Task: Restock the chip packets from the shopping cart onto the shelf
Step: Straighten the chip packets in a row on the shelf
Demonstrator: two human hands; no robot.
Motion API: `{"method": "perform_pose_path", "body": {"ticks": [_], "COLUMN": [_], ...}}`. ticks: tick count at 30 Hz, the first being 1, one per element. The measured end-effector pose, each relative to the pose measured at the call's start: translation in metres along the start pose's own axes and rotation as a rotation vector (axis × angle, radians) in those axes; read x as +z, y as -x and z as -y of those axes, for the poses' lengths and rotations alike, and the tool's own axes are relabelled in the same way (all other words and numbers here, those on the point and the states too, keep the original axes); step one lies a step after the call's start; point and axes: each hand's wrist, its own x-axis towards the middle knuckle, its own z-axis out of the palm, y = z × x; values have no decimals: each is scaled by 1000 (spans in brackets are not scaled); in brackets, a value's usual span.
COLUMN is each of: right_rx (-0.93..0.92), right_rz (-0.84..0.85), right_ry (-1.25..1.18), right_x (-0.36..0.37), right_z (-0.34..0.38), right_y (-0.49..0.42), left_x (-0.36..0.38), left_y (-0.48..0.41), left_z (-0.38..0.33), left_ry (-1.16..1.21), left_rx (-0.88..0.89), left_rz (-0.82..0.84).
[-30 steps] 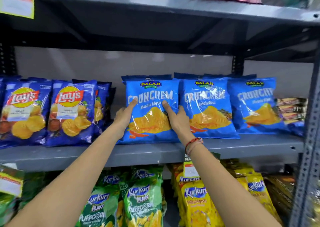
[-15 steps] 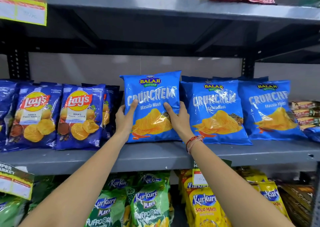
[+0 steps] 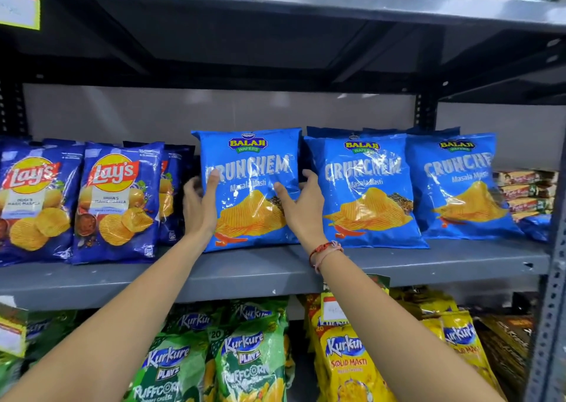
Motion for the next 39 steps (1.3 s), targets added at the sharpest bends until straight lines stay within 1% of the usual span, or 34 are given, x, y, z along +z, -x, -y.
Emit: {"method": "perform_pose_path", "body": {"ticks": [3,5,7,8,10,12,14,16,18,20,22,24,26,28,30,33,36,39], "right_rx": [-137,-205,-243,-246,-202,-93,16,112,216,311,372,406,406,374,320,240,177,160], "right_rz": [-51,-87,-168,-220,-311,-355,-319,-200,-55,47,105,144,161,172,153,99,89,91], "right_ry": [87,125,166,187,240,285,259,164,70,-5,-95,-178,-252,-320,-365,-404,-399,-346], "right_x": [-19,-41,-67,-82,-112,-138,-156,-165,-169,-171,-172,-174,-174,-173,-172,-173,-171,-166], "right_z": [8,11,9,6,-6,-23,-41,-56,-67,-75,-80,-86,-92,-96,-99,-98,-97,-97], "right_y": [-1,-6,-15,-20,-33,-45,-53,-59,-65,-71,-75,-80,-83,-85,-85,-86,-87,-83], "left_x": [0,2,11,19,42,71,103,129,147,158,165,168,169,170,172,175,176,177], "left_y": [4,9,18,23,36,52,67,77,81,82,80,78,76,78,84,88,90,91], "left_z": [-5,-15,-30,-38,-54,-67,-74,-75,-72,-68,-64,-58,-55,-53,-55,-57,-59,-56], "left_ry": [-94,-216,-317,-343,-350,-336,-296,-271,-255,-204,-151,-80,38,120,143,165,207,242], "left_rx": [198,400,625,719,848,872,748,522,275,54,-135,-284,-383,-414,-405,-329,-276,-250], "left_rz": [-137,-215,-241,-216,-74,119,276,363,415,438,438,442,438,404,334,304,271,234]}}
